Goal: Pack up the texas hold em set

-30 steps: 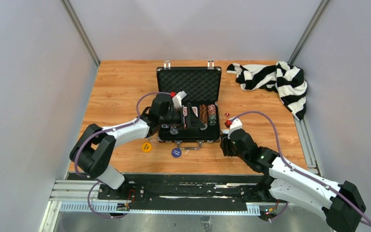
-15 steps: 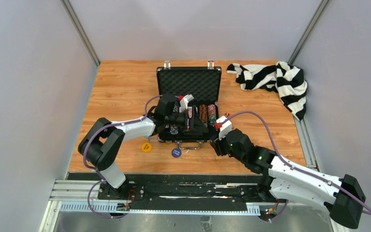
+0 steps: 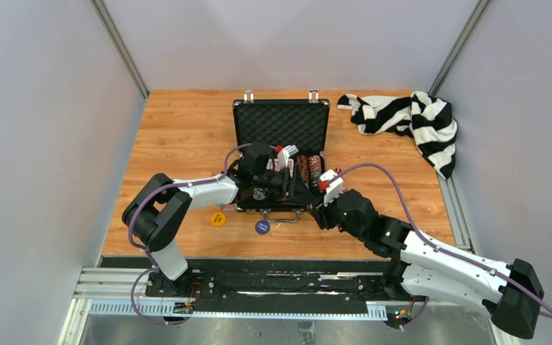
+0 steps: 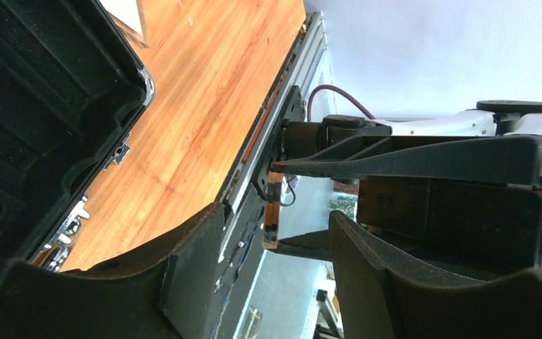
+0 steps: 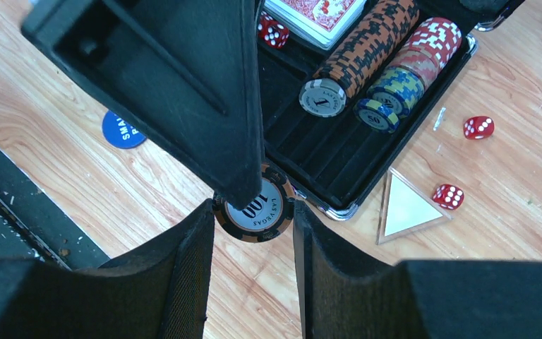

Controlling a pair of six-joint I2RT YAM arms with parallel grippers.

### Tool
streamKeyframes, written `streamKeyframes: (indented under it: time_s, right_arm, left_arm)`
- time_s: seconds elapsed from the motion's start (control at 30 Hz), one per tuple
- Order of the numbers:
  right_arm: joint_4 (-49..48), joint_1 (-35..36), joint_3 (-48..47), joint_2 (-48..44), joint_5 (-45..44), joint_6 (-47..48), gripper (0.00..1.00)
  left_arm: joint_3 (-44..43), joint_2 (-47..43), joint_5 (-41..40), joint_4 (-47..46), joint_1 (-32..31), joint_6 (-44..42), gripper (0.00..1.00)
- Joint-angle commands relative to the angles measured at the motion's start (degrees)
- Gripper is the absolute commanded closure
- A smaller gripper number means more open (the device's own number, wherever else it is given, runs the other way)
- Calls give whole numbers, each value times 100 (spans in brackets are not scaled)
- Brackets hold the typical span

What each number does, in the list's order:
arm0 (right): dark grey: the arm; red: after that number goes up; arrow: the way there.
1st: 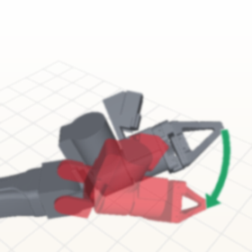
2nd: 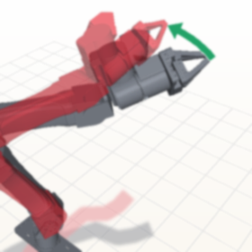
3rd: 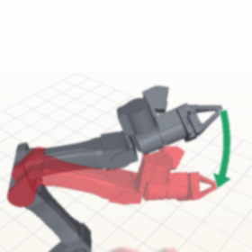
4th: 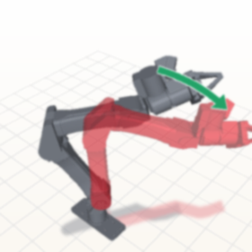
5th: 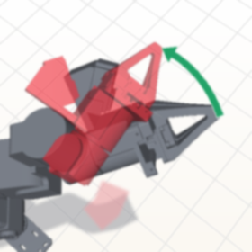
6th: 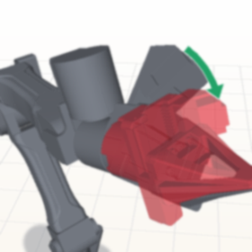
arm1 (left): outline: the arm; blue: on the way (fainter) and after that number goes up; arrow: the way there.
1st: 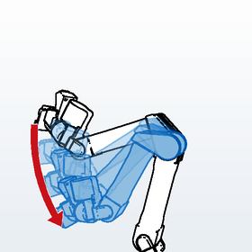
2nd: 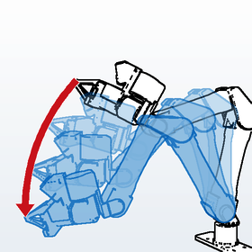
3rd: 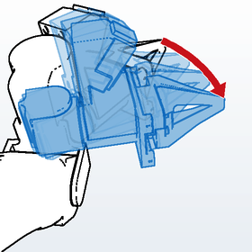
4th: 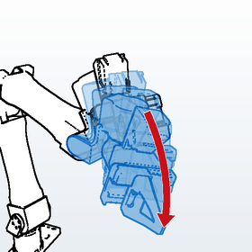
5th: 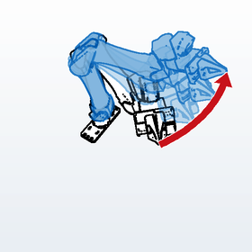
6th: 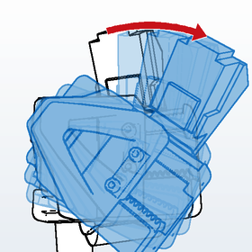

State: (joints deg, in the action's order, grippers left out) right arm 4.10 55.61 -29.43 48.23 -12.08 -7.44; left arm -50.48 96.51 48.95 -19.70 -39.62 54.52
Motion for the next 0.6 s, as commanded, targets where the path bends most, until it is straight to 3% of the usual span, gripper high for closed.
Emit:
streamKeyframes:
  time_s: [0.0, 0.4, 0.57]
  right_arm:
    - [-148, 72, -224, -111, 75, 49, 69]
    - [-177, 76, -274, -70, 100, 55, 70]
    - [-218, 79, -244, -42, 78, 42, 70]
  left_arm:
    - [-155, 46, 108, -113, -80, -72, 39]
    - [-173, 54, 344, -121, -177, -205, 49]
    - [-153, 114, 333, -116, -182, -234, 61]
